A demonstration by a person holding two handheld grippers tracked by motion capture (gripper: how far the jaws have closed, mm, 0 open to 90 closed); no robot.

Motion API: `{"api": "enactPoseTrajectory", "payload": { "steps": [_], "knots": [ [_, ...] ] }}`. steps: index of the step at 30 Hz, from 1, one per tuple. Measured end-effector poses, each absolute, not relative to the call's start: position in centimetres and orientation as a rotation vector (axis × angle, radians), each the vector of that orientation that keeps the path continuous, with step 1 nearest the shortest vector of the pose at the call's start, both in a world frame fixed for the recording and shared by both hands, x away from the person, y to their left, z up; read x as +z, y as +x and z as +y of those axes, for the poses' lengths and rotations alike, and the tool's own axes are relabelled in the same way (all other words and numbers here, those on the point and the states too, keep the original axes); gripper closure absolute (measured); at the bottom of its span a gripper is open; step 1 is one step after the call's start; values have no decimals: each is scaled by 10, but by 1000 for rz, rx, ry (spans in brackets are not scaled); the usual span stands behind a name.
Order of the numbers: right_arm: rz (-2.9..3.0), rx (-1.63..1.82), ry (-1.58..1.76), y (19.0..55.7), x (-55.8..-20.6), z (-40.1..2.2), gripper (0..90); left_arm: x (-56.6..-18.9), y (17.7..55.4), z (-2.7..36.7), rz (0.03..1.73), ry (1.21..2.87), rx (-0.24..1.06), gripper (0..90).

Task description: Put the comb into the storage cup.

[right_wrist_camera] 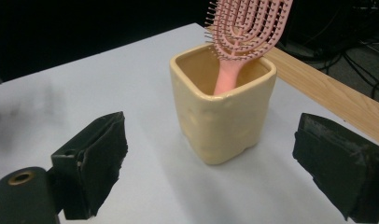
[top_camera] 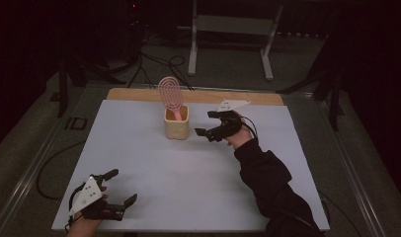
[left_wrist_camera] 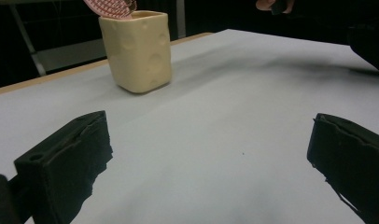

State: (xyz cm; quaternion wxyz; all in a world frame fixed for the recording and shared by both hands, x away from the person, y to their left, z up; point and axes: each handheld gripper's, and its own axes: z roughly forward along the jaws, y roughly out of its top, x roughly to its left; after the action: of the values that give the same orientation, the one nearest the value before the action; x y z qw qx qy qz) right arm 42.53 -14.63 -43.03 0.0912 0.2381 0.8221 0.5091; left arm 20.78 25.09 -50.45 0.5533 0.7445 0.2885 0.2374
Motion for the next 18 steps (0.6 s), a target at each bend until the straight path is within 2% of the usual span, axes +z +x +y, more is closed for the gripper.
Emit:
{"api": "enactPoseTrajectory", "payload": {
  "steps": [18],
  "knots": [
    [2423,1502,752,393,-444,-198,96,-504,208,250,681,1760,563,0]
  ]
}}
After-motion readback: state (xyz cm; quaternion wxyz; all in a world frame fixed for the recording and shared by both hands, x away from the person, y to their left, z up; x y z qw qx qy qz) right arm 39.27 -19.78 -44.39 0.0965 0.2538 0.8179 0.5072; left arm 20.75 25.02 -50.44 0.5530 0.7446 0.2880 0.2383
